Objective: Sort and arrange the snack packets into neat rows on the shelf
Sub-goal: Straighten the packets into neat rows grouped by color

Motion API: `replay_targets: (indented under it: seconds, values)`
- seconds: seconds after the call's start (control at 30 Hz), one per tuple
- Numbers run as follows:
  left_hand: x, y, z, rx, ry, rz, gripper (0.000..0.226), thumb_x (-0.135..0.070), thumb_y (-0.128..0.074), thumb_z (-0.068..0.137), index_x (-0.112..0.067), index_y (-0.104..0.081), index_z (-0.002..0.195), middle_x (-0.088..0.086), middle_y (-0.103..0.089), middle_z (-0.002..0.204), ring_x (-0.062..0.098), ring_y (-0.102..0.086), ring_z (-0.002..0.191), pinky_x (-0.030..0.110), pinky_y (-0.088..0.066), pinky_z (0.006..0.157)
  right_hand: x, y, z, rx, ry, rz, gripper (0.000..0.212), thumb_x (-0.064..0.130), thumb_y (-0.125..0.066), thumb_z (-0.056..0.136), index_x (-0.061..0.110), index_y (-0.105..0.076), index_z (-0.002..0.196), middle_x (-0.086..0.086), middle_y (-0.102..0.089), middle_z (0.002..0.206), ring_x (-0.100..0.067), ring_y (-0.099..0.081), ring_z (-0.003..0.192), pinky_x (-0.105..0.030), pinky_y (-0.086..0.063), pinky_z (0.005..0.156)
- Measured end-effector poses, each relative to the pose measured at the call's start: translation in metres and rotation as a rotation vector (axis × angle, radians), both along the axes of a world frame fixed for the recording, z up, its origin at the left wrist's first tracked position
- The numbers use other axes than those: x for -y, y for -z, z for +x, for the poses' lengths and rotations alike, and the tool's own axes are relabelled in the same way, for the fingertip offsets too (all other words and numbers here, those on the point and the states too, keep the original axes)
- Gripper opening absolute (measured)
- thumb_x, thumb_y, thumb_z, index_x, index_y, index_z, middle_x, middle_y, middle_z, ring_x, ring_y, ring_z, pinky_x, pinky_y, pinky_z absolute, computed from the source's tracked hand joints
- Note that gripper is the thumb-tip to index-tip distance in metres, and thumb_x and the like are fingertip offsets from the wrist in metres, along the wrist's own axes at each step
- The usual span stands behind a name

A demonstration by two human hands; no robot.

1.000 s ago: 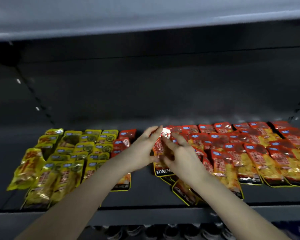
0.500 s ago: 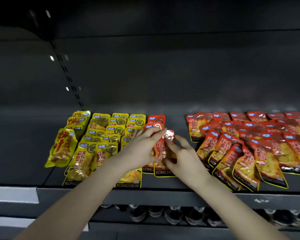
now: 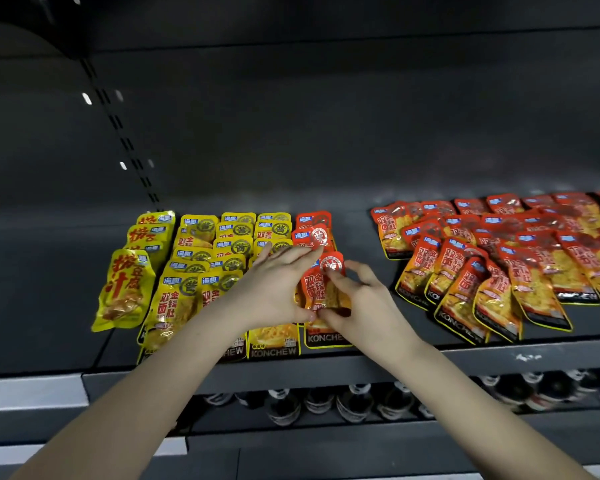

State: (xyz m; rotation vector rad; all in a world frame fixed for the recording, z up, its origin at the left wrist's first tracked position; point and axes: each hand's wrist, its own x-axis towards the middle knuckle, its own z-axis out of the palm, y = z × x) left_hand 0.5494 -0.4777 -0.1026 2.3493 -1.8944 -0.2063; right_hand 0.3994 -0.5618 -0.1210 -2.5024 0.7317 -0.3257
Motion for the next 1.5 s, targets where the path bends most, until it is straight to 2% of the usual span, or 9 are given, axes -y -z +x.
replay_targets:
  seconds: [0.13,0.27,0.47,0.6,0.77,1.03,1.2,1.43,1.5]
  values:
    - [-0.006,0.003,0.001,0.005,0.014,-0.011,0.103,-0.051,-0.067,0.076,-0.027,-0.002,0.152,-0.01,-0.011,0.155,0.007,-0.008,0.143,0.037,0.01,0.116,-0.004,0.004,0.001,0.021,0.018,-0.02,0.066,0.033,-0.07,0.079,0.023,-0.043,0.139,0.002,-0.034,0.141,-0.018,-0.052,0.117,-0.028,-0.041,0.101]
    - [-0.011,0.004,0.0,-0.004,0.02,-0.007,0.101,-0.052,-0.064,0.078,-0.026,0.0,0.152,-0.01,-0.007,0.155,0.009,-0.004,0.144,0.036,0.009,0.117,-0.007,0.009,0.001,-0.005,0.064,-0.138,0.067,0.046,-0.067,0.077,0.031,-0.043,0.137,0.005,-0.044,0.136,-0.022,-0.044,0.117,-0.038,-0.042,0.098]
    - [-0.012,0.005,-0.005,-0.02,0.039,-0.036,0.101,-0.042,-0.066,0.079,-0.027,0.003,0.151,-0.008,-0.003,0.156,0.013,0.004,0.144,0.039,0.002,0.119,-0.01,0.013,-0.001,0.011,0.101,-0.214,0.064,0.049,-0.067,0.076,0.03,-0.048,0.133,0.003,-0.05,0.128,-0.027,-0.046,0.112,-0.041,-0.04,0.09]
    - [-0.005,-0.004,-0.013,-0.014,0.061,-0.076,0.095,-0.042,-0.061,0.08,-0.027,0.001,0.151,-0.008,0.001,0.157,0.013,0.006,0.144,0.037,0.006,0.119,-0.003,0.01,-0.011,0.069,0.122,-0.23,0.059,0.044,-0.071,0.074,0.025,-0.055,0.127,-0.001,-0.053,0.125,-0.029,-0.051,0.109,-0.044,-0.043,0.088]
    - [0.021,-0.008,-0.026,0.009,0.088,-0.12,0.091,-0.053,-0.052,0.078,-0.029,-0.003,0.151,-0.006,-0.003,0.158,0.016,0.002,0.146,0.037,0.005,0.119,0.019,0.0,-0.027,0.046,0.145,-0.252,0.06,0.043,-0.068,0.078,0.022,-0.051,0.131,-0.004,-0.049,0.132,-0.029,-0.047,0.119,-0.045,-0.04,0.098]
    - [0.073,-0.016,-0.058,0.009,0.185,-0.109,0.087,-0.046,-0.057,0.085,-0.03,-0.003,0.151,-0.008,-0.002,0.158,0.014,0.004,0.146,0.035,0.009,0.117,0.062,-0.006,-0.069,0.073,0.27,-0.314,0.061,0.038,-0.077,0.071,0.015,-0.059,0.124,-0.009,-0.057,0.124,-0.033,-0.055,0.11,-0.047,-0.043,0.097]
    - [0.108,-0.018,-0.079,0.003,0.233,-0.118,0.089,-0.047,-0.06,0.083,-0.032,-0.004,0.151,-0.008,-0.005,0.158,0.011,-0.002,0.144,0.032,0.007,0.116,0.092,-0.008,-0.097,0.041,0.321,-0.305,0.063,0.04,-0.073,0.074,0.016,-0.054,0.129,-0.009,-0.051,0.131,-0.032,-0.05,0.117,-0.047,-0.038,0.103]
    - [0.144,-0.013,-0.11,-0.015,0.297,-0.05,0.088,-0.049,-0.061,0.082,-0.032,-0.009,0.151,-0.009,-0.006,0.158,0.013,-0.006,0.144,0.034,-0.005,0.118,0.118,0.003,-0.134,-0.012,0.39,-0.291,0.074,0.056,-0.061,0.074,0.015,-0.049,0.134,-0.008,-0.048,0.136,-0.031,-0.045,0.125,-0.052,-0.031,0.107]
    - [0.152,-0.012,-0.119,-0.019,0.317,-0.036,0.087,-0.051,-0.06,0.082,-0.031,-0.01,0.151,-0.01,-0.006,0.158,0.012,-0.006,0.144,0.036,-0.004,0.119,0.125,0.004,-0.144,-0.042,0.386,-0.275,0.075,0.06,-0.057,0.079,0.017,-0.042,0.139,-0.006,-0.041,0.141,-0.028,-0.037,0.131,-0.05,-0.023,0.112]
